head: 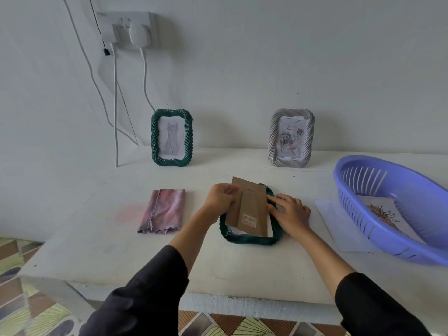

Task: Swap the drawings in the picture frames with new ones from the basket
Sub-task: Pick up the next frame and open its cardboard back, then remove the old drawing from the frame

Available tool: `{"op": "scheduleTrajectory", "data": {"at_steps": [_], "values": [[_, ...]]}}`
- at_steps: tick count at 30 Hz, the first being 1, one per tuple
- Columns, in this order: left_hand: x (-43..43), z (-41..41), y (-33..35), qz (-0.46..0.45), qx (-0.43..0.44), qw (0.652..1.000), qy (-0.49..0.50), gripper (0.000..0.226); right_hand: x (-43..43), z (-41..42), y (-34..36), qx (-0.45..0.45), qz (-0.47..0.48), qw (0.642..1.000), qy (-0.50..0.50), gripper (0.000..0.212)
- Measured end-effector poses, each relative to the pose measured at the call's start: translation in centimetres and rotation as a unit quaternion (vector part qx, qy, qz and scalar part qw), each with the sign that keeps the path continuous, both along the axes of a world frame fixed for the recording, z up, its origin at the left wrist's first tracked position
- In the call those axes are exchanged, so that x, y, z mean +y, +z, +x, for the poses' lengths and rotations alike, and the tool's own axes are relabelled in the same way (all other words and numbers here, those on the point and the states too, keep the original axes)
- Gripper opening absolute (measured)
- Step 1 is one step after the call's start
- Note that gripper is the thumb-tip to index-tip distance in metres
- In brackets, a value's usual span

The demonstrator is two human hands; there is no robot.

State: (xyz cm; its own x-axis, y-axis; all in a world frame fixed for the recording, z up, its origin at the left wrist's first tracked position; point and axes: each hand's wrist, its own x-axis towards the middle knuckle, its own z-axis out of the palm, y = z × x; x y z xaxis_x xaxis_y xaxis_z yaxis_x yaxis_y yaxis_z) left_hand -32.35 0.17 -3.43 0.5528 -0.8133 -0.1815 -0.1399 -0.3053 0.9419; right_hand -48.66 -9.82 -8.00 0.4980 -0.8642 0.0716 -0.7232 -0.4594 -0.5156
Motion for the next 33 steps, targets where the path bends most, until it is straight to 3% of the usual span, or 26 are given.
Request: {"op": "scheduleTrajectory", "data": {"at_steps": [12,19,23,33], "values": [[0.6,1.5,0.7,0.012,-0.020,0.999,0.037,0.041,0.2,-0.2,0.0,0.008,-0.006,1.000,0.017,0.036],[3.3,5.4,1.7,-0.011,-0.009,0.983,0.184,0.042,0.4,-0.1,0.0,0.004,-0.003,1.000,0.013,0.034],[4.5,5.9,0.8,0.041,-0.043,0.971,0.232,0.043,0.3,-0.1,0.1,0.017,-0.006,1.000,0.013,0.035],[4.6,4.3,0.5,0.142,-0.165,0.966,0.138,0.040,0.5,-0.1,0.2,0.020,-0.005,1.000,0.013,0.035]]}}
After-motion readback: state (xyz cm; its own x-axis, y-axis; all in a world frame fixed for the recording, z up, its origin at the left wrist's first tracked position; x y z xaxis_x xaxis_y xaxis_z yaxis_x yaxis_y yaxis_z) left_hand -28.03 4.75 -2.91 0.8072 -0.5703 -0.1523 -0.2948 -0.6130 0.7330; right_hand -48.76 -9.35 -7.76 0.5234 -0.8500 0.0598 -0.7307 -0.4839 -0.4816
